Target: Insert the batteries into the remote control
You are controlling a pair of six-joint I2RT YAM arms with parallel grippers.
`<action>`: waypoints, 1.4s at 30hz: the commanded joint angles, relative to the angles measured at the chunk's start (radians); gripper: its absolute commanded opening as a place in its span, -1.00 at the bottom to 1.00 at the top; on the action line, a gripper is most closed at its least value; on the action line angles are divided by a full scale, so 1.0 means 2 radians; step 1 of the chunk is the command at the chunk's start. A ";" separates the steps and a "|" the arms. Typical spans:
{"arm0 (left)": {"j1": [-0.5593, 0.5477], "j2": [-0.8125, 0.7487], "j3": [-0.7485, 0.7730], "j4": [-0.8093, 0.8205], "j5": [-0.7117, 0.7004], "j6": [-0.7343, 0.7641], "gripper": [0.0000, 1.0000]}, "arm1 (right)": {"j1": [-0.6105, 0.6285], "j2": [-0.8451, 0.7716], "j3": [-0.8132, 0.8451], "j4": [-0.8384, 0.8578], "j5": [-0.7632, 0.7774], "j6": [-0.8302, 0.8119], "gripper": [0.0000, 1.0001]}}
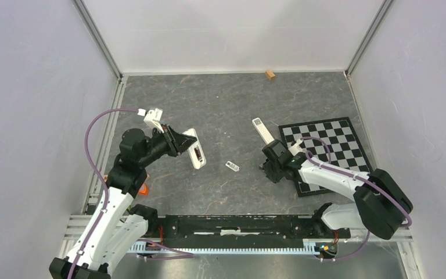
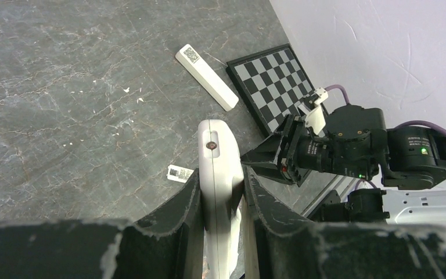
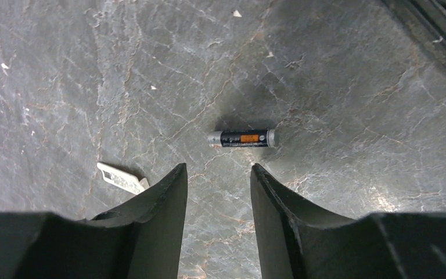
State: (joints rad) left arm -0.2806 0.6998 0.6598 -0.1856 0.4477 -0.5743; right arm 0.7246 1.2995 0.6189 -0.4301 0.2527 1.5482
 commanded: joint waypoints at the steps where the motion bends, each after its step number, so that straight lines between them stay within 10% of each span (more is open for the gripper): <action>1: 0.003 -0.007 0.001 0.018 0.002 0.017 -0.96 | 0.001 0.013 -0.001 0.003 0.021 0.044 -0.03; 22: 0.003 -0.007 0.002 -0.001 -0.023 0.029 -0.96 | -0.015 0.036 0.008 -0.042 0.068 0.094 -0.18; 42: 0.003 -0.008 -0.002 -0.005 -0.037 0.031 -0.96 | -0.026 0.145 0.087 -0.110 0.037 -0.039 -0.53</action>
State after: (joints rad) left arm -0.2806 0.6937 0.6594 -0.2157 0.3931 -0.5545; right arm 0.6792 1.5043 0.7742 -0.5610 0.3340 1.5677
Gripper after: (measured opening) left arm 0.307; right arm 0.273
